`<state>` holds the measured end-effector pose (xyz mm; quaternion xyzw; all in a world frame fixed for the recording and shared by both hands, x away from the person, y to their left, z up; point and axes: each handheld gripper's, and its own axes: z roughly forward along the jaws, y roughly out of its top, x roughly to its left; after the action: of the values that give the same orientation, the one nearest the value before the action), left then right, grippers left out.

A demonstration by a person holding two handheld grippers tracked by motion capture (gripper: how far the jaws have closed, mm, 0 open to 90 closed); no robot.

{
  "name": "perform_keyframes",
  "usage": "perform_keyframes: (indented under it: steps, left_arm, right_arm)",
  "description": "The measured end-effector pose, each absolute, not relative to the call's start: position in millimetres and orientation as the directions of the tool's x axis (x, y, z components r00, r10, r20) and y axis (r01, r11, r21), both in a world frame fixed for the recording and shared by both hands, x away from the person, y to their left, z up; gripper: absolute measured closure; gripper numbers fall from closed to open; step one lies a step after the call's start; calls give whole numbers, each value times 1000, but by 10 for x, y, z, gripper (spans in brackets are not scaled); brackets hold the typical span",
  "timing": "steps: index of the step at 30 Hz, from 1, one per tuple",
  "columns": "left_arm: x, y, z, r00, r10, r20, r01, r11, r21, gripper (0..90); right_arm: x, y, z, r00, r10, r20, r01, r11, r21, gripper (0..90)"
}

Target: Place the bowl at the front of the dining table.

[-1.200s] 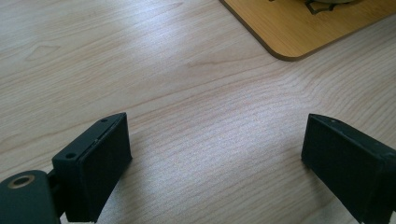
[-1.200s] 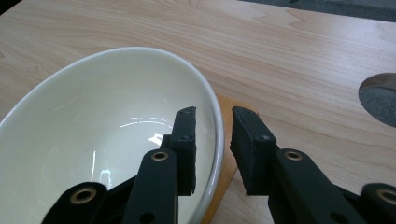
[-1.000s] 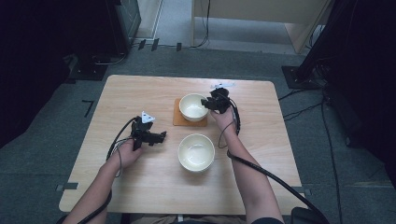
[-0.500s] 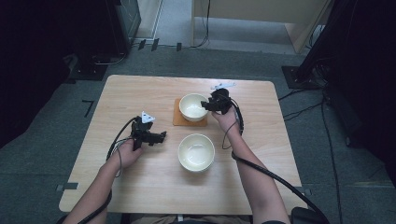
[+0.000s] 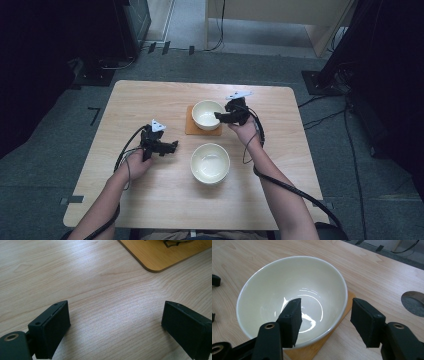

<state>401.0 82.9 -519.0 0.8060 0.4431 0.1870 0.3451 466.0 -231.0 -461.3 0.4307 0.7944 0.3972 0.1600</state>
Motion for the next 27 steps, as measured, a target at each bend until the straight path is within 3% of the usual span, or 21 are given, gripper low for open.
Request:
perform_keyframes:
  steps: [8, 27]
  left_arm:
    - [4011, 830, -5190, 538, 843, -4, 585, -370, 722, 77]
    - [4008, 828, -5190, 535, 845, -2, 585, -369, 722, 77]
  right_arm:
    - [4557, -2315, -4595, -608, 793, 40, 523, 362, 771, 412]
    - [4257, -2368, -4489, -671, 740, 43, 486, 395, 780, 399]
